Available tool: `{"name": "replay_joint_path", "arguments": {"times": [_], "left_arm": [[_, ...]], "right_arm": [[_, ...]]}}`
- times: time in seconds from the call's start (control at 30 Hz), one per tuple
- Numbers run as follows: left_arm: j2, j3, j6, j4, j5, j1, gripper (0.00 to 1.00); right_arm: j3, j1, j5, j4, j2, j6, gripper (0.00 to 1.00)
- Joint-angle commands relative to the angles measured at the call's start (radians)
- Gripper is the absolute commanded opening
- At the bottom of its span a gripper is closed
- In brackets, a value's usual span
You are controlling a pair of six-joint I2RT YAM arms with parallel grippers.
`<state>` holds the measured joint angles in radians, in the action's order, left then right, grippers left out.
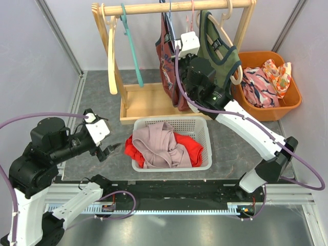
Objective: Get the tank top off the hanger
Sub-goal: Pick up the hanger from the clothesline.
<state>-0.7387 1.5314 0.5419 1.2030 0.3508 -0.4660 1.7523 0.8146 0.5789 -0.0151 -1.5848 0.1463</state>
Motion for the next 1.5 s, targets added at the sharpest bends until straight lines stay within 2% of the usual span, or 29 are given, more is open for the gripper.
{"name": "replay_joint_path", "arguments": {"times": [0.0,0.2,0.37,0.57,0.8,1.17,1.47], "left_arm": [[0.01,0.013,0.009,-0.016,0.005,0.006,1.0],[-0.005,0.015,0.009,-0.019,0.022,0.006,1.0],[-0.021,0.027,0.009,-0.025,0.022,0.006,1.0],[-0.028,0.027,0.004,-0.025,0.017,0.009,1.0],[-0.031,0.033,0.004,-0.026,0.019,0.017,1.0],[-0.025,0.036,0.001,-0.025,0.027,0.024,1.0],[-0.027,0.042,-0.003,-0.023,0.034,0.029,1.0]], "right_arm": [[-0.028,0.011,-0.089,0.034,0.136,-0.031,0.0],[0.032,0.023,-0.299,-0.259,0.297,-0.12,0.0],[0.018,0.021,-0.381,-0.325,0.477,-0.146,0.0],[0.151,0.023,-0.517,-0.411,0.545,-0.146,0.0],[0.248,0.021,-0.577,-0.428,0.585,-0.174,0.0],[0.369,0.023,-0.688,-0.431,0.552,-0.185,0.0],[0.398,0.023,-0.656,-0.388,0.597,-0.169,0.0]]}}
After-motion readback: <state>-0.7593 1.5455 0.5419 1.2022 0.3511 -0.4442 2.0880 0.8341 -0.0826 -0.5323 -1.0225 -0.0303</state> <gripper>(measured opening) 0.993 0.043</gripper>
